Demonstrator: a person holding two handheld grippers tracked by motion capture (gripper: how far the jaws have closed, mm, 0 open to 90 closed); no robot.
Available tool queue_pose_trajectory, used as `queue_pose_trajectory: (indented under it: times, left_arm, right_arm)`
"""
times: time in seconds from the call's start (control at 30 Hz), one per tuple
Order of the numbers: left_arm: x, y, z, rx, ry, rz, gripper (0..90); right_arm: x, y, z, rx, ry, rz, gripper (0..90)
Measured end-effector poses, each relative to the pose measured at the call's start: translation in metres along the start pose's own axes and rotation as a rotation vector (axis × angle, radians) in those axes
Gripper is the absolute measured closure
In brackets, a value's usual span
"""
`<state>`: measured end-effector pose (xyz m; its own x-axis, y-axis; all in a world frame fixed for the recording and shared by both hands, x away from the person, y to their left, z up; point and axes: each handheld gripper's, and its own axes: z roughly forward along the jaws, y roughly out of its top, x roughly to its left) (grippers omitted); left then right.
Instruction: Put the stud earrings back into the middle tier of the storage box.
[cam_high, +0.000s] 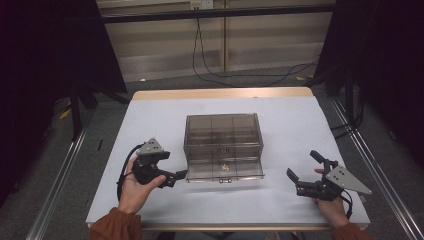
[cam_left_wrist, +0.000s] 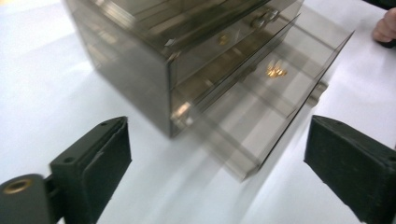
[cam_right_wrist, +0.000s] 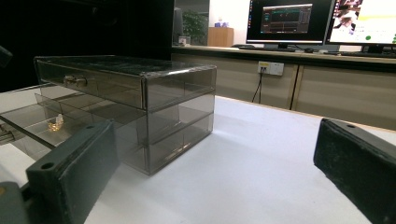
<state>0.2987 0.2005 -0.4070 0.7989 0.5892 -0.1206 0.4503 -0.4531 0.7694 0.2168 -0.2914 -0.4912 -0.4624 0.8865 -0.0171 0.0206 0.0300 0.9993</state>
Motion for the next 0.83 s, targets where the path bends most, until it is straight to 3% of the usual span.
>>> queue_pose_trajectory:
  times: [0.23,0.3,0.43,0.57,0.6,0.67,0.83]
  left_arm:
    - [0.007,-0.022,-0.013,0.014,0.002,0.014,4.0]
    - [0.01,-0.029,-0.014,0.017,0.01,-0.013,3.7]
    - [0.015,-0.042,-0.014,0.018,0.071,-0.048,4.6]
    - [0.02,-0.057,-0.012,-0.03,0.142,-0.064,4.7]
    - [0.021,-0.059,-0.011,-0.039,0.149,-0.081,4.6]
    - [0.023,-0.062,-0.008,-0.044,0.155,-0.072,4.3]
    - [0.031,-0.071,0.005,0.036,0.144,-0.106,4.6]
  right_arm:
    - [0.0,0.0,0.0,-0.001,-0.001,0.001,0.0]
    - [0.0,0.0,0.0,-0.001,0.0,0.0,0.0]
    - [0.001,0.0,0.0,0.0,-0.005,0.004,0.0]
    - [0.0,0.0,0.0,-0.001,-0.002,0.0,0.0]
    - [0.0,0.0,0.0,-0.001,-0.002,0.001,0.0]
    - [0.0,0.0,0.0,0.0,-0.001,0.0,0.0]
    - [0.0,0.0,0.0,0.001,0.0,0.001,0.0]
